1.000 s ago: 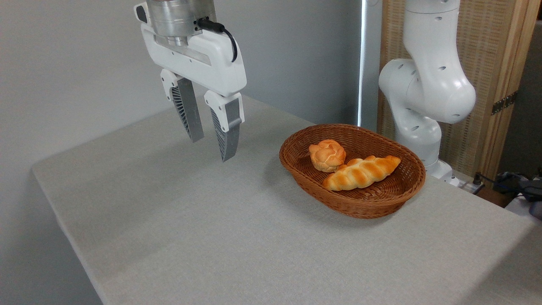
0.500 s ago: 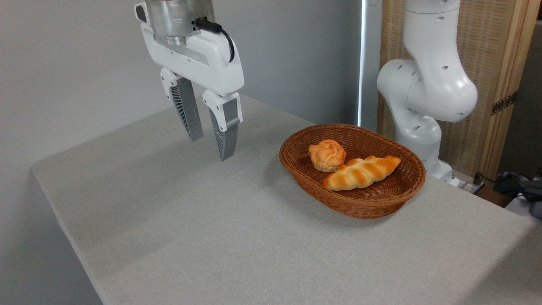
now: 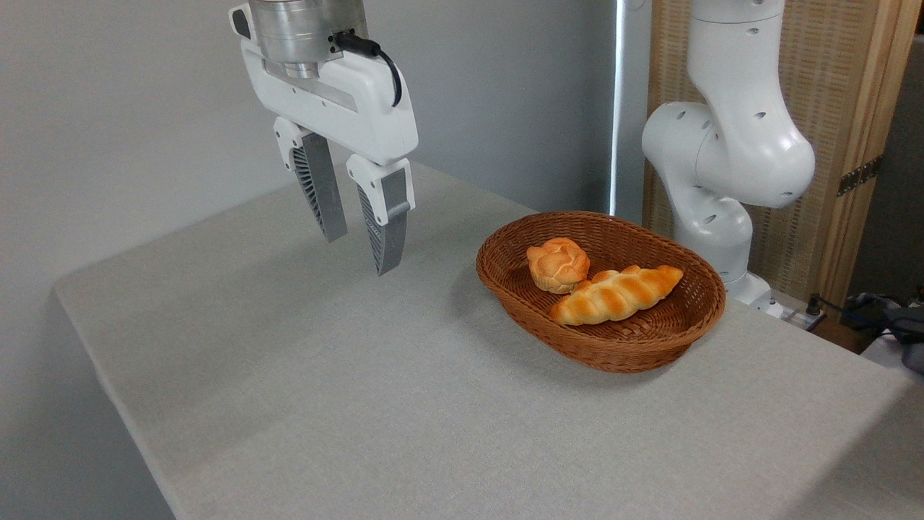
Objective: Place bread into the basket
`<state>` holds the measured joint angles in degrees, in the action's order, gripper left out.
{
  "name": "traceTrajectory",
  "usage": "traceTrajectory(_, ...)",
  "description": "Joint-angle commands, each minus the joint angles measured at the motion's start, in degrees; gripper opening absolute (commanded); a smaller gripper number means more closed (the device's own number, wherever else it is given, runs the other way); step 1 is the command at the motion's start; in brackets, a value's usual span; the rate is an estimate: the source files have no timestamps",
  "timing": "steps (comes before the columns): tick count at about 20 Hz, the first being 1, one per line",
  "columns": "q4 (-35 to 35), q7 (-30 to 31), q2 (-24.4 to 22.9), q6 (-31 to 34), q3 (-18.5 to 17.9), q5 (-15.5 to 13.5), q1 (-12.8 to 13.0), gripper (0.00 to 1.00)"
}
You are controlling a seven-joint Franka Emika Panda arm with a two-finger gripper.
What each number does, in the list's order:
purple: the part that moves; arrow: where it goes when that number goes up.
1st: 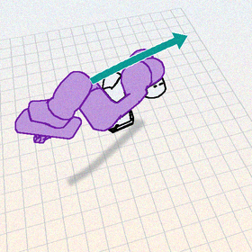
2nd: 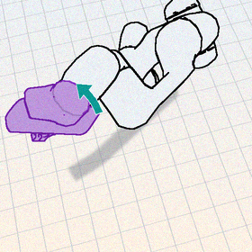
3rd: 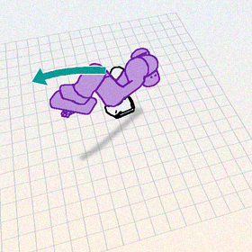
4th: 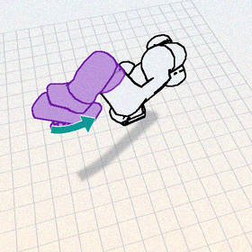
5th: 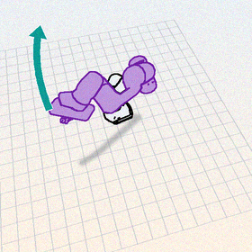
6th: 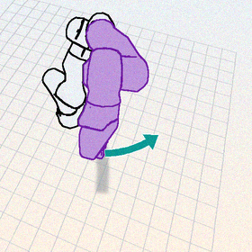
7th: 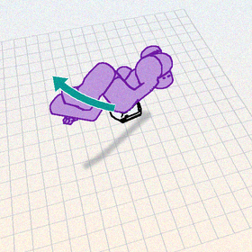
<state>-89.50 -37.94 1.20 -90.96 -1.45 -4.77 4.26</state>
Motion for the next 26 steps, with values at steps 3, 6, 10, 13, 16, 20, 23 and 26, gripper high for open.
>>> traceTrajectory(3, 0.47, -0.38, 0.12, -0.27, 0.75, 0.45, -1.19, 1.00)
traceTrajectory(6, 0.47, -0.29, 0.12, -0.27, 1.01, 2.74, -1.19, 1.00)
traceTrajectory(10, 0.47, -0.29, 0.12, -0.19, 0.92, 2.75, -1.19, 1.00)
traceTrajectory(13, 0.47, 0.23, 0.12, -0.19, 1.01, 2.75, -1.19, 1.00)
traceTrajectory(16, 0.56, 1.29, 0.03, -0.27, 0.84, 1.87, -1.19, 1.00)
traceTrajectory(20, 0.56, 3.31, 0.03, -0.71, 0.57, -0.06, -1.19, 1.00)
traceTrajectory(23, 0.56, 4.46, 0.03, -0.89, 0.31, -0.85, -1.19, 1.00)
traceTrajectory(26, 0.56, 4.11, 0.03, -0.89, 0.31, -0.86, -1.19, 1.00)
